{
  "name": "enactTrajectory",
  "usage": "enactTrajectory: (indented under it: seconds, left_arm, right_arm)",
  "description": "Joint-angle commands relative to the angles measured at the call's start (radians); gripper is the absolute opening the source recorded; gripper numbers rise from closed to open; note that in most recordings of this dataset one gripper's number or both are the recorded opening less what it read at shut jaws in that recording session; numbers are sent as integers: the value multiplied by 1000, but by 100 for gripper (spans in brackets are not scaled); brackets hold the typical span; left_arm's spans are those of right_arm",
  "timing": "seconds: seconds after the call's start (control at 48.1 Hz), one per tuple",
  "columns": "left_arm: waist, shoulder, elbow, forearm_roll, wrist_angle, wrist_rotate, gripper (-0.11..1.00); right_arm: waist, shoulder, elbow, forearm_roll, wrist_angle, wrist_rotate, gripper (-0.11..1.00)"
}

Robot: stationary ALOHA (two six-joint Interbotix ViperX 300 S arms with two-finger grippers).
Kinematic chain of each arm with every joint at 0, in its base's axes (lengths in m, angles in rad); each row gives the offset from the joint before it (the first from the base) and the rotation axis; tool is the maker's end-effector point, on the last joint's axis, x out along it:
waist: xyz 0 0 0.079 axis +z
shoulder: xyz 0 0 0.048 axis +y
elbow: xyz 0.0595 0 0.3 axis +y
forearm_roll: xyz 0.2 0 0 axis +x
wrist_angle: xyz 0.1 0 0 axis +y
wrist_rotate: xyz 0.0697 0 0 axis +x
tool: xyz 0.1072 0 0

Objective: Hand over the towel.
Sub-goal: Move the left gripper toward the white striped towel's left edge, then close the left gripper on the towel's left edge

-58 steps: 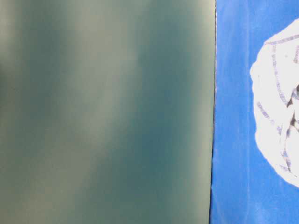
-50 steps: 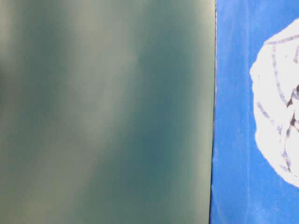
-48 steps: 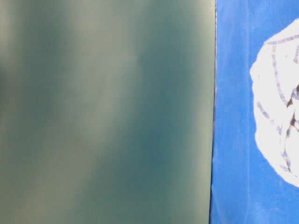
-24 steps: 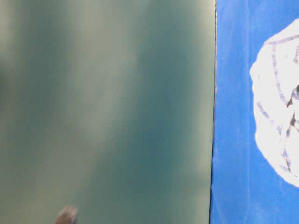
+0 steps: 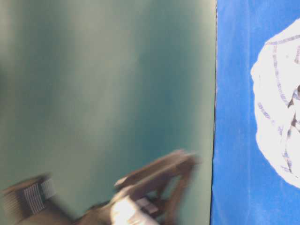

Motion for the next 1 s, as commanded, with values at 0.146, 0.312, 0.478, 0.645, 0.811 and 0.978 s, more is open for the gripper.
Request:
enactTrajectory:
  seconds: [0.146, 0.312, 0.478, 0.645, 0.811, 0.978]
  left_arm:
    - [14, 210, -67, -3, -64, -3, 94]
    - [14, 305, -100, -2, -69, -3, 94]
    - [15, 339, -104, -3, -63, -2, 93]
    - [12, 334, -104, -3, -34, 15, 80]
    - [12, 304, -98, -2, -5, 32, 35]
    - [14, 178, -84, -2, 35, 58, 10]
  right_arm:
    - [2, 20, -20, -2, -3, -5, 0]
    - [0, 28, -18, -2, -2, -6, 0]
    - [-2, 37, -17, -2, 5, -6, 0]
    - [-2, 41, -18, -2, 5, -6, 0]
    - [-2, 40, -18, -2, 5, -6, 0]
    - [-2, 41, -20, -2, 5, -6, 0]
